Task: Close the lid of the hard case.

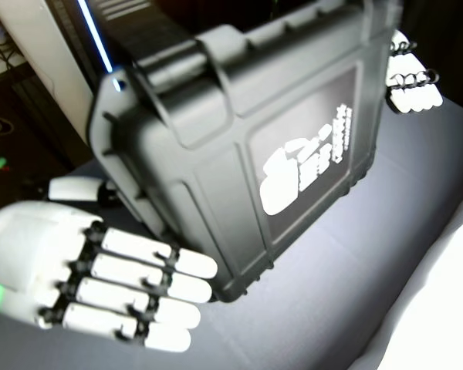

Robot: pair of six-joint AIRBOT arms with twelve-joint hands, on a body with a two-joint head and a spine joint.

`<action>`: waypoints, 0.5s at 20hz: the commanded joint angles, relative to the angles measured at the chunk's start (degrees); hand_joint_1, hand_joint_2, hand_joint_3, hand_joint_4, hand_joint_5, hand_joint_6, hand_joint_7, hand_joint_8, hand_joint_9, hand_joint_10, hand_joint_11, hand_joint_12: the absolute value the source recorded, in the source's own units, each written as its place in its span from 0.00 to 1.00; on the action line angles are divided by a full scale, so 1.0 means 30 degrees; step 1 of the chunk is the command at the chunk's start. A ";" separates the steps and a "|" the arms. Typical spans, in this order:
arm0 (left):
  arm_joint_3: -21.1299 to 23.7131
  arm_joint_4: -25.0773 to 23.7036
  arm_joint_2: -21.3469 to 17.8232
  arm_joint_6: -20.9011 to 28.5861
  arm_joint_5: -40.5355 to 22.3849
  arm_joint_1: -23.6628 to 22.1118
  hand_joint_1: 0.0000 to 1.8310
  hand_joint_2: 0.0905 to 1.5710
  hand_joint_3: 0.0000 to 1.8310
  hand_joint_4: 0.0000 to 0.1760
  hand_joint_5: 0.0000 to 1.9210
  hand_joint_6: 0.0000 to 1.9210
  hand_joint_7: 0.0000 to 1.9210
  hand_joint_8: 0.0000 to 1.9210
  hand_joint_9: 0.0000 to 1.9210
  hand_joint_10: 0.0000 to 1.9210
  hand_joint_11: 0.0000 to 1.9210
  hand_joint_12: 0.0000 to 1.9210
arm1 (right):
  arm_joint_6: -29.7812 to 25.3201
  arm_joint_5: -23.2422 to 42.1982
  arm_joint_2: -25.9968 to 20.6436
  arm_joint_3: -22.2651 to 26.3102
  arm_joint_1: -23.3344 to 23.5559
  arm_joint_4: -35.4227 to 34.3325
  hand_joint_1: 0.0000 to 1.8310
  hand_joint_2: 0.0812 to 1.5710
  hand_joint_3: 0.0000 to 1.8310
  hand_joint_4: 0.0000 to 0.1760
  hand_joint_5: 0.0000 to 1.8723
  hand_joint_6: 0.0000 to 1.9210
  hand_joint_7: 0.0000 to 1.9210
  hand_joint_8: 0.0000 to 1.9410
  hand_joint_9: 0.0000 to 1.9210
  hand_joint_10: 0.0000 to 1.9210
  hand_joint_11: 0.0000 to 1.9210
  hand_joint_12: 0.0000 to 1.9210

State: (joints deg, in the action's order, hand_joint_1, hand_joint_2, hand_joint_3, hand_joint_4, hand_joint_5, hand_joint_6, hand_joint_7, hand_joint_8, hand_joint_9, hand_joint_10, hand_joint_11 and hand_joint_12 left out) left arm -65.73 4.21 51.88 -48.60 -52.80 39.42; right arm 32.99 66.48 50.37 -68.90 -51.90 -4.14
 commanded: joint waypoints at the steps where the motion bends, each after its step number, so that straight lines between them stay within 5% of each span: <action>1: 0.0025 0.0175 -0.0260 0.0044 -0.2698 -0.0032 0.00 0.76 0.01 0.00 0.00 0.00 0.00 0.00 0.01 0.00 0.00 0.00 | -0.0194 0.2864 -0.0107 0.0115 0.0086 -0.0079 0.00 0.79 0.00 0.01 0.09 0.00 0.07 0.00 0.05 0.01 0.05 0.03; 3: 0.0286 0.0175 -0.0512 0.0262 -0.3011 0.0478 0.00 0.76 0.01 0.00 0.00 0.00 0.00 0.00 0.00 0.00 0.00 0.00 | -0.0278 0.3036 -0.0166 0.0363 -0.0441 -0.0117 0.00 0.82 0.01 0.00 0.10 0.00 0.08 0.01 0.05 0.00 0.04 0.03; 6: 0.1125 0.0494 -0.1437 0.0543 -0.3889 0.2070 0.00 0.84 0.01 0.00 0.01 0.00 0.00 0.00 0.00 0.00 0.00 0.00 | -0.0490 0.3282 -0.0453 0.0812 -0.1566 -0.0266 0.00 0.79 0.00 0.17 0.10 0.00 0.07 0.00 0.03 0.00 0.02 0.02; 10: 0.1971 0.1059 -0.2363 0.0541 -0.4531 0.3784 0.00 0.79 0.00 0.00 0.01 0.00 0.01 0.00 0.02 0.01 0.01 0.01 | -0.0490 0.3490 -0.1087 0.1446 -0.2752 -0.0457 0.04 0.78 0.00 0.15 0.10 0.00 0.07 0.00 0.03 0.00 0.01 0.02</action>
State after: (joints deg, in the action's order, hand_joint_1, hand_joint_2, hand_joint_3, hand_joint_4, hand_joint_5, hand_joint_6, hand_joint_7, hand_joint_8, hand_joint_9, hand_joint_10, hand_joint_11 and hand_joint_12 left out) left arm -59.37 6.20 45.06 -47.29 -58.48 52.01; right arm 32.23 69.78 47.48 -64.27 -61.01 -4.05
